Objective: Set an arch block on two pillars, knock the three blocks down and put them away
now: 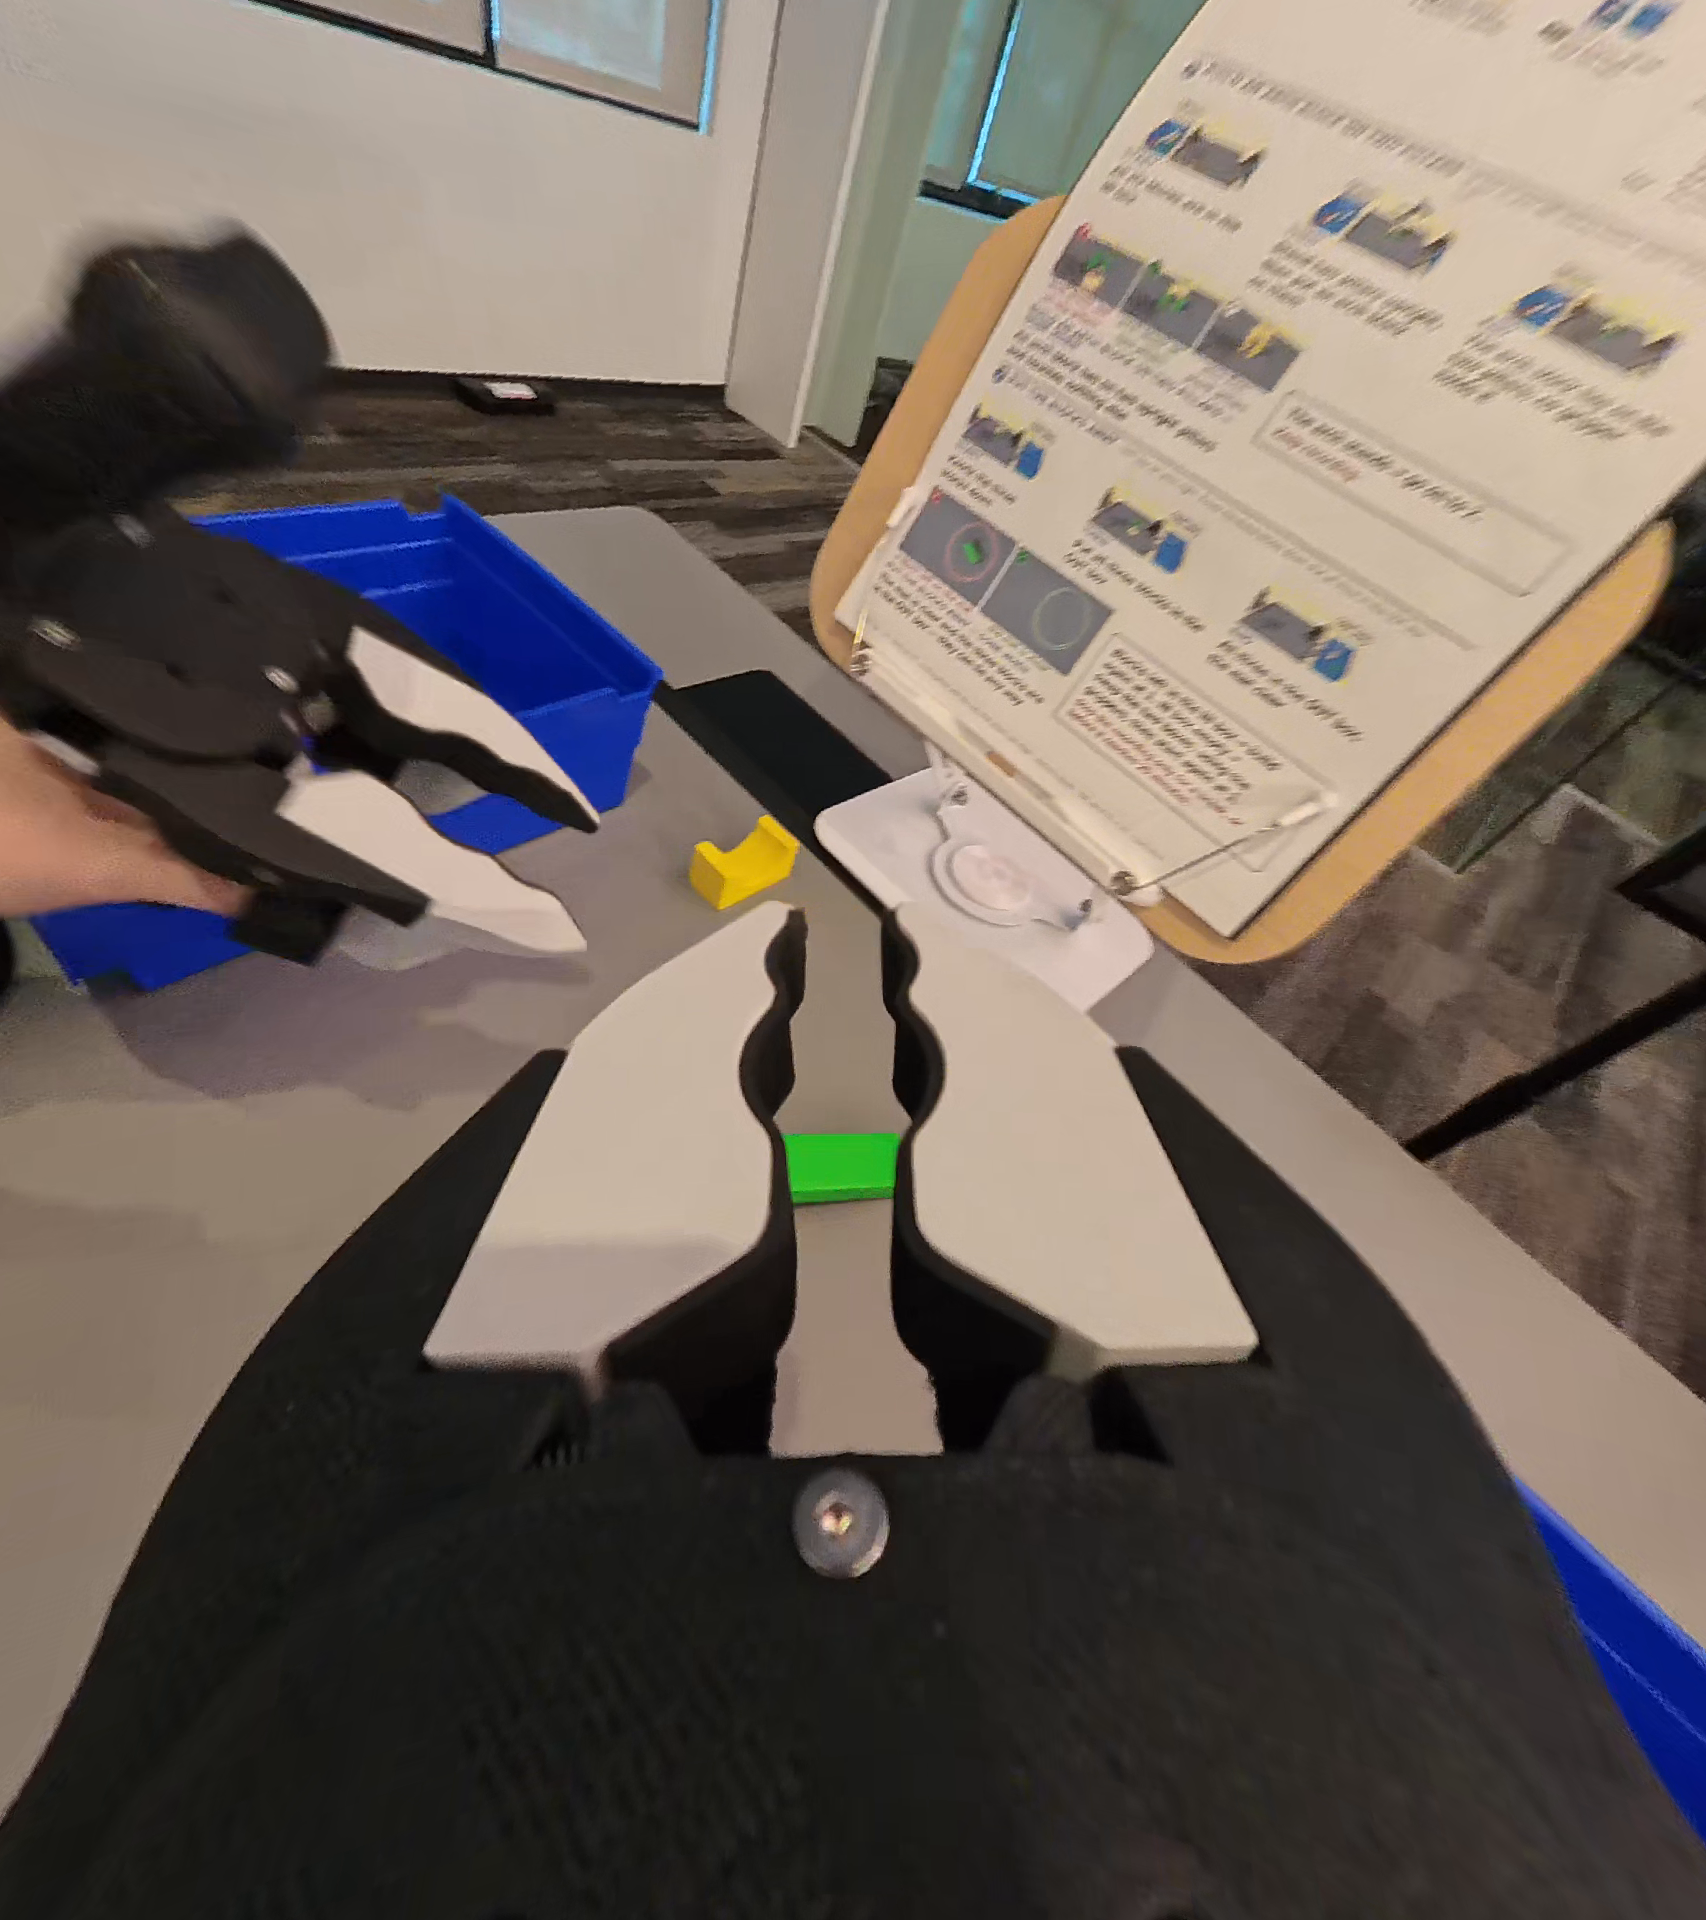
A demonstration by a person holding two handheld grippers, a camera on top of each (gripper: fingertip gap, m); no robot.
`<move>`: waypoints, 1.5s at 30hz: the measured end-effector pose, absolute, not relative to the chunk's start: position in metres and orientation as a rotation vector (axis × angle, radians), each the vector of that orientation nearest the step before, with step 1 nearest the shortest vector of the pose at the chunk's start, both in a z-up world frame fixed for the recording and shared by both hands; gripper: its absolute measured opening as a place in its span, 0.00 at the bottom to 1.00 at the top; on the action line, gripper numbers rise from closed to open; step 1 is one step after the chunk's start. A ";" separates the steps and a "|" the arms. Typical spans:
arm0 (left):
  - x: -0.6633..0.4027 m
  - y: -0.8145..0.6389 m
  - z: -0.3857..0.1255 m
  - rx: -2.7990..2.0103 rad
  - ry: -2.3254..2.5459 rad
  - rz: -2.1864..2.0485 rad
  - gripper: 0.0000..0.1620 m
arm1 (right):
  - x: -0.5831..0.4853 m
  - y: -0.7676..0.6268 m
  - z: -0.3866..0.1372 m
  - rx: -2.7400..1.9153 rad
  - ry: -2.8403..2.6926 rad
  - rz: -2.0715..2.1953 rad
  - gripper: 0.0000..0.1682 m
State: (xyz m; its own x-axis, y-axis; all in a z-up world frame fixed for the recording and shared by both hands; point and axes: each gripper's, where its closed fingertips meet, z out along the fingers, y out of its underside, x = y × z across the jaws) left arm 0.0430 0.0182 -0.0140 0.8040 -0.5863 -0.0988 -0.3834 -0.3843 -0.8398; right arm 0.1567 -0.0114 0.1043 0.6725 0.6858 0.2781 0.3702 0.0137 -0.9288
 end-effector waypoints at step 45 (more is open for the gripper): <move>0.089 0.029 0.007 -1.854 0.688 -0.724 0.23 | 0.160 0.015 0.039 -1.816 -0.909 0.632 0.20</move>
State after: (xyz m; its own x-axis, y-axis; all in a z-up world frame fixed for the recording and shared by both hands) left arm 0.0889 0.0288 0.0067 0.6605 -0.7299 0.1757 -0.1391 -0.3490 -0.9268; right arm 0.1600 0.0149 0.0391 0.5862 0.8098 -0.0242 0.3051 -0.2483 -0.9194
